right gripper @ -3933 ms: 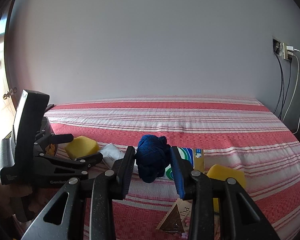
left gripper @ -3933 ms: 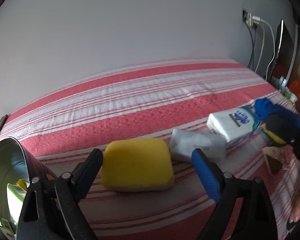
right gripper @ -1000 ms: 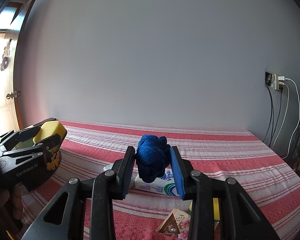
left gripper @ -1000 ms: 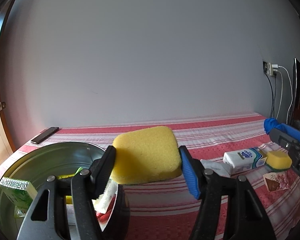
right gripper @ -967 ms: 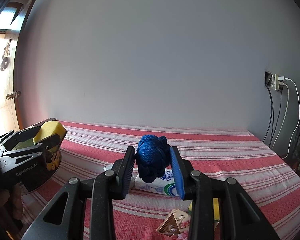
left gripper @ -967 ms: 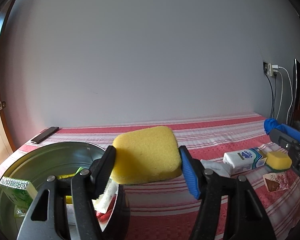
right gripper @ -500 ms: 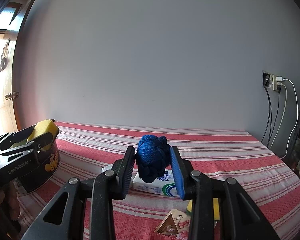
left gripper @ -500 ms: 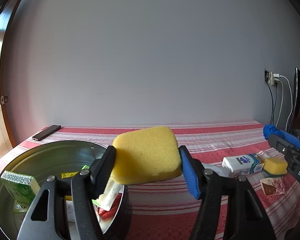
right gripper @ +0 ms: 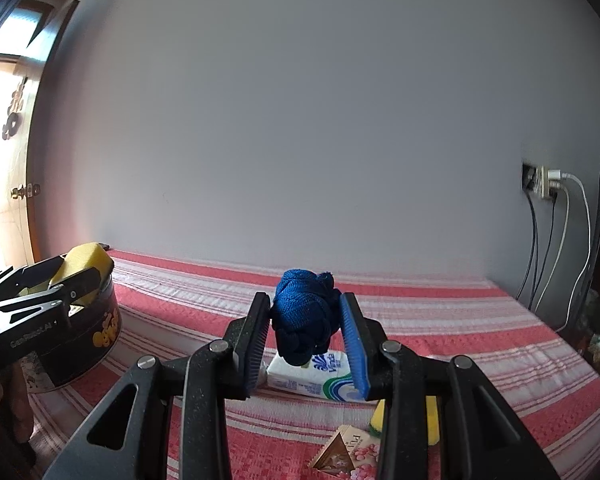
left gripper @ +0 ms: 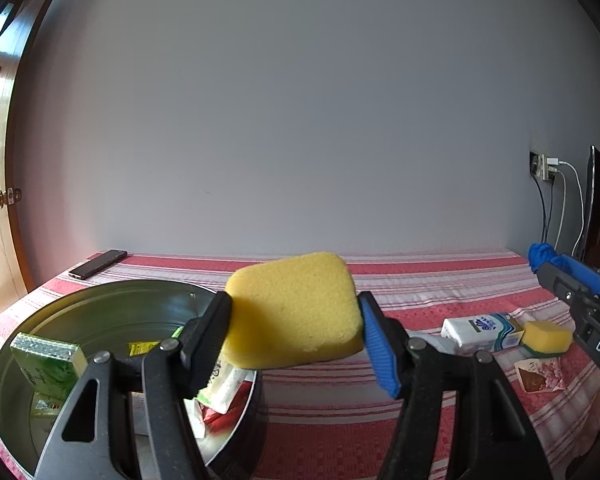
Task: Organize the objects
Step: 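Carry the yellow sponge and blue cloth over the silver basin with both tools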
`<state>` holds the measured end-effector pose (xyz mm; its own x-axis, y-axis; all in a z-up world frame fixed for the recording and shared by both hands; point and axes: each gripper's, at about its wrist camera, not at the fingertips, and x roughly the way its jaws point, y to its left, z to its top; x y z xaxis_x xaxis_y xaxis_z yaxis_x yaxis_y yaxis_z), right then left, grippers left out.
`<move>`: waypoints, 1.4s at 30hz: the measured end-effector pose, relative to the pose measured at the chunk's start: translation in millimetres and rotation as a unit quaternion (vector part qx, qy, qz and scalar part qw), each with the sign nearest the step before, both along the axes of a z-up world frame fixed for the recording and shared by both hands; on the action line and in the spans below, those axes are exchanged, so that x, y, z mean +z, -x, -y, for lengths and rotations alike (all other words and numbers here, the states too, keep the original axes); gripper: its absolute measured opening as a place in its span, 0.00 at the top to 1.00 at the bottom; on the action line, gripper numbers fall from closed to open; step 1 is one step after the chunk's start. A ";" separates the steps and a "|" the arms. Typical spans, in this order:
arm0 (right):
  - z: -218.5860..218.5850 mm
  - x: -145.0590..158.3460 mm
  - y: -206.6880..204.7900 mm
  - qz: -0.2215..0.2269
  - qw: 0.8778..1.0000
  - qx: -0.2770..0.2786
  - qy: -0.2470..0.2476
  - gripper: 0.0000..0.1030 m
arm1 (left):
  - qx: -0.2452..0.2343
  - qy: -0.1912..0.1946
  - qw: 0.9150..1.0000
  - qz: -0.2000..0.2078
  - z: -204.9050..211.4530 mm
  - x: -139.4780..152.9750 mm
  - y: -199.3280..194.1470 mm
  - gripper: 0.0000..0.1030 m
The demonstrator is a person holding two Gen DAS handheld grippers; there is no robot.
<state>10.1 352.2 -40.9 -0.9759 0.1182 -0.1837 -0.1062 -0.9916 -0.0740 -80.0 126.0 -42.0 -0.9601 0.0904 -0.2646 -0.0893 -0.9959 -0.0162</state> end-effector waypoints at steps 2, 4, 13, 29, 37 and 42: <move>4.4 0.9 -0.5 -0.002 1.000 0.004 -0.005 0.63 | 0.000 -0.003 1.000 -0.001 0.6 -0.1 -2.7 0.38; 11.0 1.4 -0.3 -0.004 1.000 0.011 -0.012 0.63 | -0.003 -0.004 1.000 0.001 2.2 -0.2 -3.8 0.38; 48.8 7.7 11.1 0.000 0.998 0.050 -0.038 0.63 | -0.004 -0.016 1.000 0.004 16.4 7.0 -13.1 0.38; 103.7 38.3 39.3 0.013 0.989 0.143 -0.020 0.63 | 0.047 -0.015 0.999 0.021 67.6 23.7 -23.0 0.38; 142.4 43.5 56.1 0.021 0.982 0.183 -0.034 0.63 | 0.077 -0.015 0.996 0.038 93.1 22.7 -19.3 0.38; 163.6 42.0 65.7 0.030 0.978 0.204 -0.041 0.63 | 0.096 -0.011 0.994 0.046 105.6 20.3 -15.1 0.38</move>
